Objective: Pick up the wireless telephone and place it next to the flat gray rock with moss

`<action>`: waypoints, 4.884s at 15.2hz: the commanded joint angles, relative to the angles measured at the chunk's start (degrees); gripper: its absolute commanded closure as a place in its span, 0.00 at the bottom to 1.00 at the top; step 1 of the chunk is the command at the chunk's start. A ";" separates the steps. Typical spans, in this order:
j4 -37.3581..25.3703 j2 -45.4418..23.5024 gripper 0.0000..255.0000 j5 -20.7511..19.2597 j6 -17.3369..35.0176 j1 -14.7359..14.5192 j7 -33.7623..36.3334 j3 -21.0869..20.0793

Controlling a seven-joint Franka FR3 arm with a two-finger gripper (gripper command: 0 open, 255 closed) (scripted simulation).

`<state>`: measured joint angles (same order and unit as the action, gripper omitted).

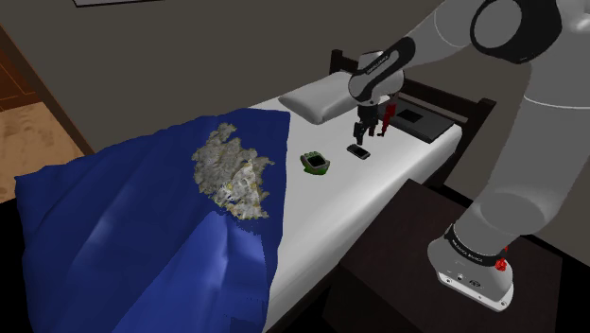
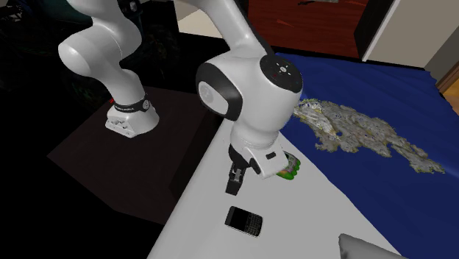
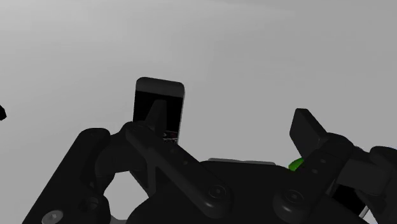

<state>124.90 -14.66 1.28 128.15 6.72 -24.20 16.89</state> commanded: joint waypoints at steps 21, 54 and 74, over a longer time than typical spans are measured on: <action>-19.04 -26.52 0.00 4.39 6.78 6.70 -8.03 -2.47; -17.48 -15.23 1.00 1.74 -2.81 4.93 -7.30 -0.23; -4.31 -5.58 1.00 1.56 0.14 -11.89 14.99 -6.82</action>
<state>120.24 -20.59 2.78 128.29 -4.35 -10.46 10.47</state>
